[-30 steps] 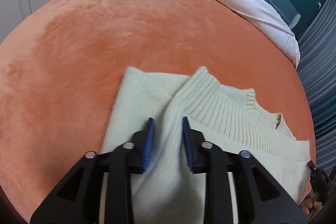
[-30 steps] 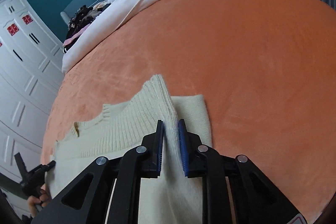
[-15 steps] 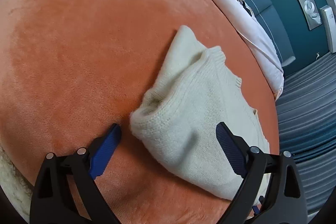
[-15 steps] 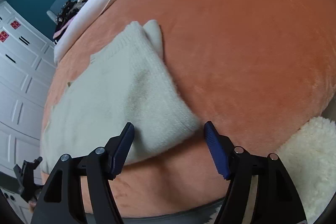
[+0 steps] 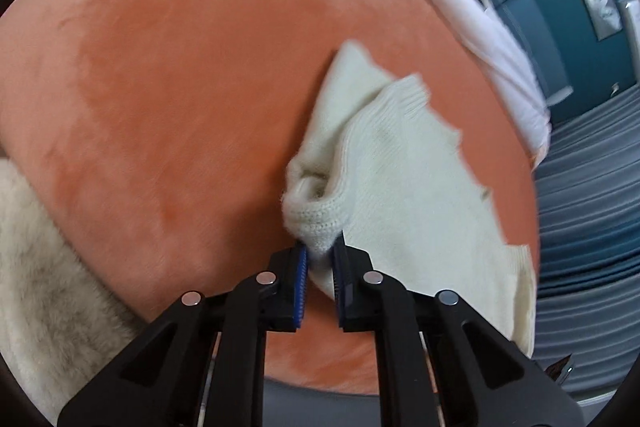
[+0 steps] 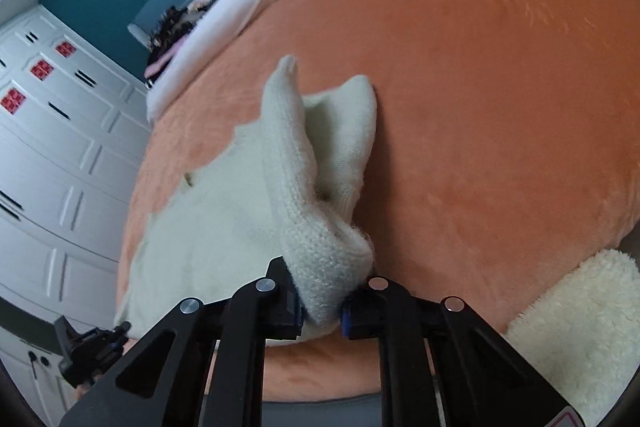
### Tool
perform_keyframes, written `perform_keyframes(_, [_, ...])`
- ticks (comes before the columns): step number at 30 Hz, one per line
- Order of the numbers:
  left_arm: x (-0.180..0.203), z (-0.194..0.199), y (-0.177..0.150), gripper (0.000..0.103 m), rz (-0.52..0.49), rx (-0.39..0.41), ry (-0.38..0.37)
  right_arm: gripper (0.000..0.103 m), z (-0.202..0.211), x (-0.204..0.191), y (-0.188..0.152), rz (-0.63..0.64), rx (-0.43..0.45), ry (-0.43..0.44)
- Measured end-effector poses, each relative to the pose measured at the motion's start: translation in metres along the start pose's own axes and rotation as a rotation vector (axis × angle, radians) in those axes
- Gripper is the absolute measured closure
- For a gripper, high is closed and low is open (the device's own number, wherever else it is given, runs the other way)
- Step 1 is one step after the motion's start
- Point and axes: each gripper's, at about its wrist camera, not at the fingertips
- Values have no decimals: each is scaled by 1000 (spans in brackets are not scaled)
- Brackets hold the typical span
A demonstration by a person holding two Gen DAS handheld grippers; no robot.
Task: Fold small clothes
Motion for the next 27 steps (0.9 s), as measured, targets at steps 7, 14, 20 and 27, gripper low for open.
perform_keyframes(7, [25,17,1,88,-128,78,80,61,4,-26,8,131,33,-199])
perform_keyframes(14, [92,30,57,49,-247,266,60,38,-4,-73,67,304,164,-212])
perform_keyframes(20, [138,-59,110,12,-274,142,108,37,-86,-67,112,230,77,-177])
perform_keyframes(27, [132,-75,125,92,-203,105,55,94,-61,-78,134,190,198,72])
Point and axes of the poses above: each gripper's, at about its wrist camera, not at the fingertips, and z roughly against the way its jaws point, x to its right, y to its top, and after that the axes turned 6 degrees about y, right-handed
